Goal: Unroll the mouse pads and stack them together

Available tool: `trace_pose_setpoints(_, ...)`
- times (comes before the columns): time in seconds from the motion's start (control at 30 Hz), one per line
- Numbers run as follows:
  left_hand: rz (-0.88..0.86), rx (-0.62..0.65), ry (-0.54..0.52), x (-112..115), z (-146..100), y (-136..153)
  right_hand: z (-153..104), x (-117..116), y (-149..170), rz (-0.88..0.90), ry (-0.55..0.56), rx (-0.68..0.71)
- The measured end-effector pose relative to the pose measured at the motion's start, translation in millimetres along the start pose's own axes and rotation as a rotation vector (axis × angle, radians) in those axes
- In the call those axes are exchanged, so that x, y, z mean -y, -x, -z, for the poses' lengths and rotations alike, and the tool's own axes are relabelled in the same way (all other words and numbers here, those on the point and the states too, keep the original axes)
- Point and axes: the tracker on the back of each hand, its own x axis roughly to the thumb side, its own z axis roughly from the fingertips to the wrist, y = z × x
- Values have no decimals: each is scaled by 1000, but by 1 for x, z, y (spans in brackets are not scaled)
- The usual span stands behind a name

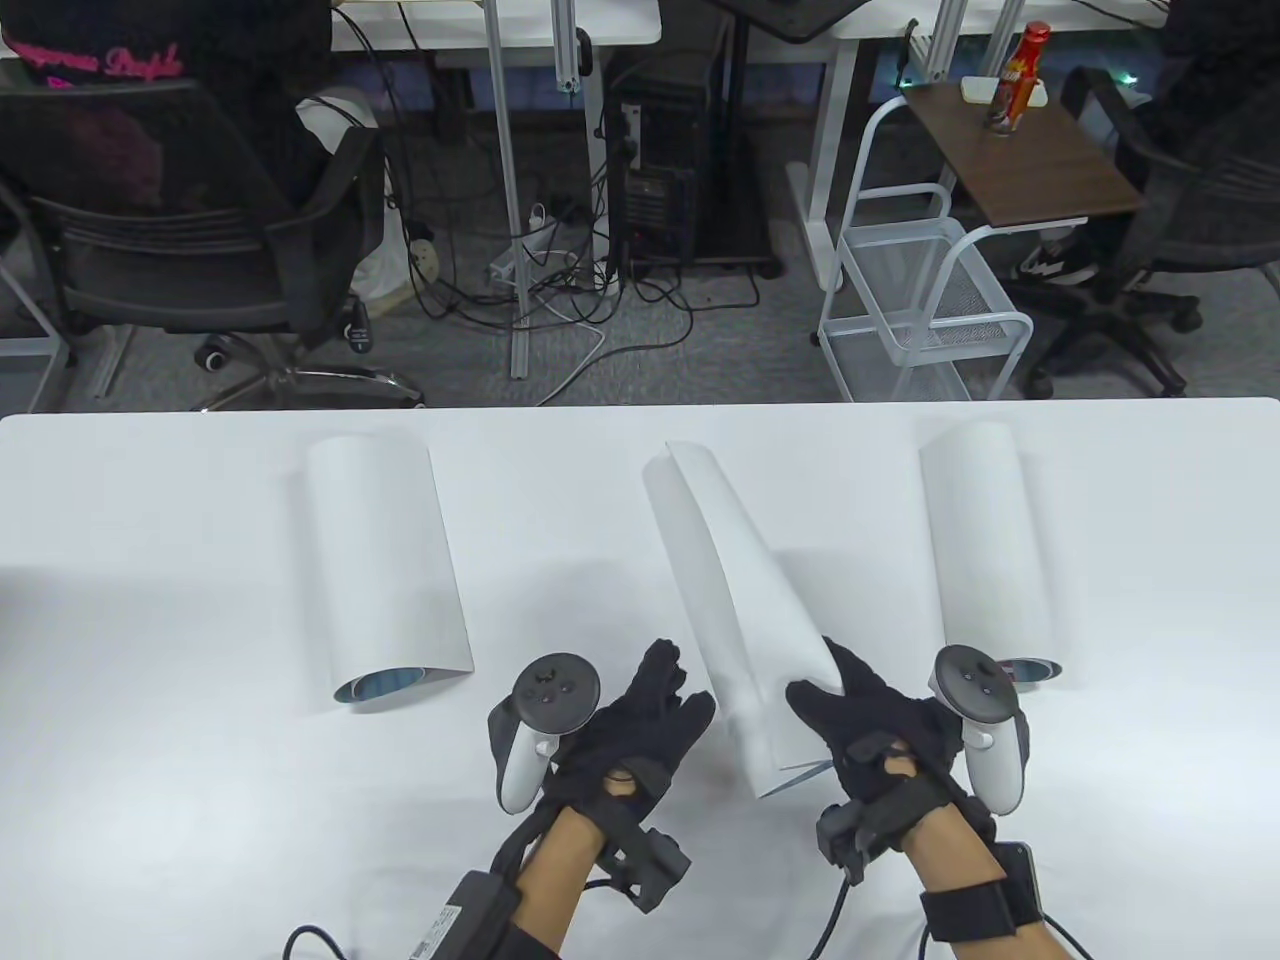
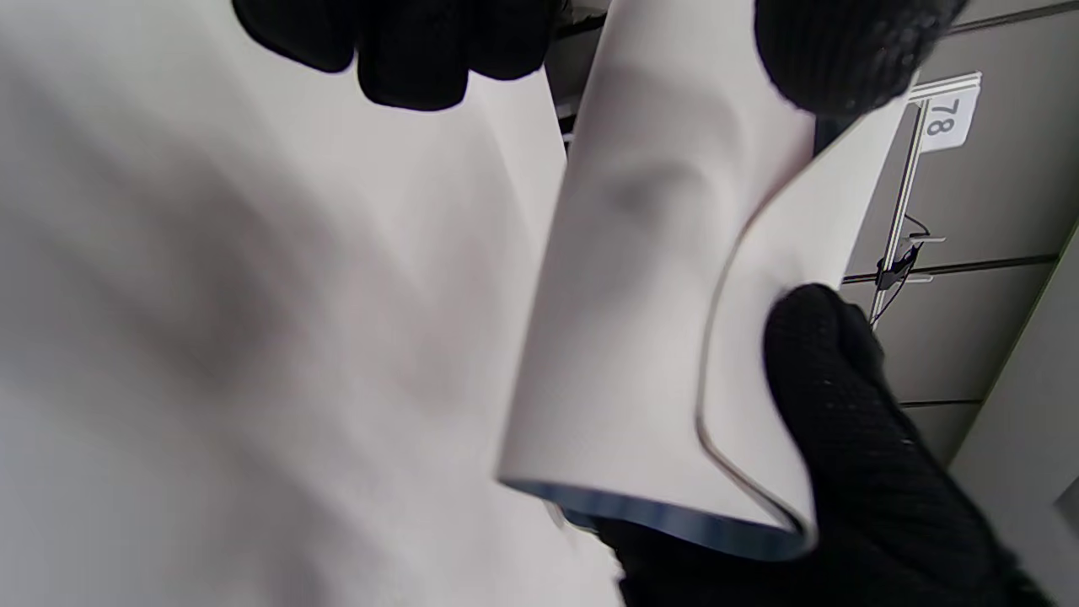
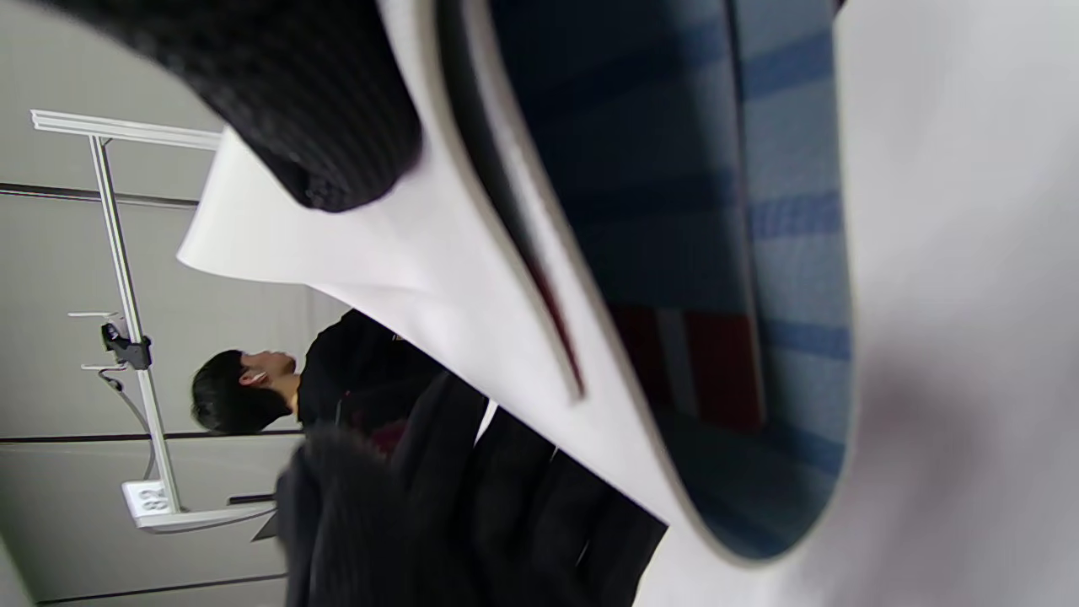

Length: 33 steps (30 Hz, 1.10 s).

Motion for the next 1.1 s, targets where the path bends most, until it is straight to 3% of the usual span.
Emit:
trace_pose_setpoints(0.17,-238,-2,59,-6,1,12,5,-21,5,65,-163,12)
trace_pose_setpoints(0.27,-404,12,81,-8,-2,16,7,-28,8,14,-188,8)
trace_pose_setpoints(0.43,-353,16,-21,-18,-7,18,8,-26,12,-63,-174,-22)
trace_pose_setpoints(0.6,-257,20,-102,-26,-13,18,11,-14,18,-8,-179,-42)
trace_pose_setpoints(0.9,-221,19,-137,-31,-15,20,14,-1,29,147,-243,-85)
trace_pose_setpoints(1.1,-281,-12,-96,-27,-12,28,6,0,6,-93,-57,-11)
